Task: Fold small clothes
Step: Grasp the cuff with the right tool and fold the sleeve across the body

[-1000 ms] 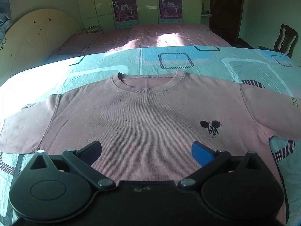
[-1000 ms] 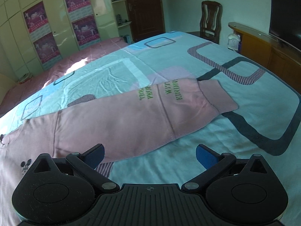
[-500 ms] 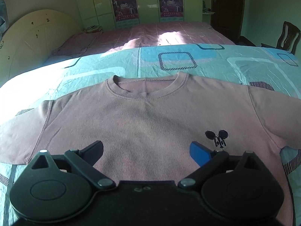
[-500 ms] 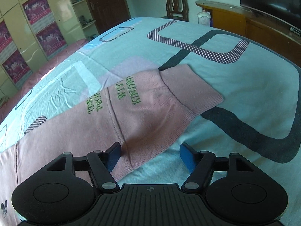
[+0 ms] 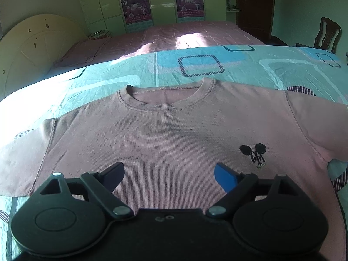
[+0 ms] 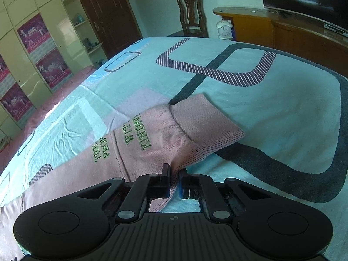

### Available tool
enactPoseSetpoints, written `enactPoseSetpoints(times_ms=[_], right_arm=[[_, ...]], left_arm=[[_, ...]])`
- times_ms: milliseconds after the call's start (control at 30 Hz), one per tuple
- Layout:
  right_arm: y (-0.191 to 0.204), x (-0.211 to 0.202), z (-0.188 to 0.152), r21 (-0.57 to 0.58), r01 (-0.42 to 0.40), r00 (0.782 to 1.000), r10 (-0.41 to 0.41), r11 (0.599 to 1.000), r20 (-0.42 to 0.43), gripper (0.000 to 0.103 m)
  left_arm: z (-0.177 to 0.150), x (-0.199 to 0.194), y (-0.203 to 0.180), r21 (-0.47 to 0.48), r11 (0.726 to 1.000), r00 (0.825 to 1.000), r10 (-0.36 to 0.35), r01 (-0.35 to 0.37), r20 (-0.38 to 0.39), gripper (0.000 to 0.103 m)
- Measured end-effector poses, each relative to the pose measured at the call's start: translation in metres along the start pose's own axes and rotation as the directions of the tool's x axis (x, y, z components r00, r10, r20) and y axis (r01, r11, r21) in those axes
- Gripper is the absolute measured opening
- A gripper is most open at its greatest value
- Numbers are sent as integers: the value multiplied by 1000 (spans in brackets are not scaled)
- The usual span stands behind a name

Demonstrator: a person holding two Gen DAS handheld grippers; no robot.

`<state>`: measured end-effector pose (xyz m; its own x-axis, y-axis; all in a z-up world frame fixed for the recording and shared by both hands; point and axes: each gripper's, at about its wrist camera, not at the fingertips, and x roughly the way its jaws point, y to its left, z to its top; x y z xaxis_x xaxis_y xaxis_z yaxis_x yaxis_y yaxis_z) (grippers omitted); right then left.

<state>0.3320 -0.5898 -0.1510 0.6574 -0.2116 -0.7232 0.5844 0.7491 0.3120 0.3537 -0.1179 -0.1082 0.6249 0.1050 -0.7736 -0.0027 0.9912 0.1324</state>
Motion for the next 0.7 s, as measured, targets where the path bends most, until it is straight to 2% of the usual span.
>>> enactPoseSetpoints(times_ms=[200, 367, 533, 633, 700], right_arm=[[24, -15, 1, -78, -27, 996, 34, 997, 86, 4], [66, -36, -3, -170, -112, 983, 135, 979, 128, 3], [146, -66, -30, -328, -237, 951, 288, 914, 114, 3], [200, -83, -57, -399, -331, 919, 388, 855, 70, 3], [238, -89, -80, -441, -407, 891, 455, 800, 2, 3]], left_arm=[[-5, -3, 16, -15, 1000, 1000, 16, -16, -1, 88], [-6, -4, 37, -35, 999, 999, 30, -30, 15, 88], [-6, -1, 66, -89, 995, 999, 36, -34, 25, 88], [-8, 0, 85, -100, 995, 999, 33, -28, 39, 88], [-11, -1, 99, -111, 994, 998, 26, -20, 53, 87]])
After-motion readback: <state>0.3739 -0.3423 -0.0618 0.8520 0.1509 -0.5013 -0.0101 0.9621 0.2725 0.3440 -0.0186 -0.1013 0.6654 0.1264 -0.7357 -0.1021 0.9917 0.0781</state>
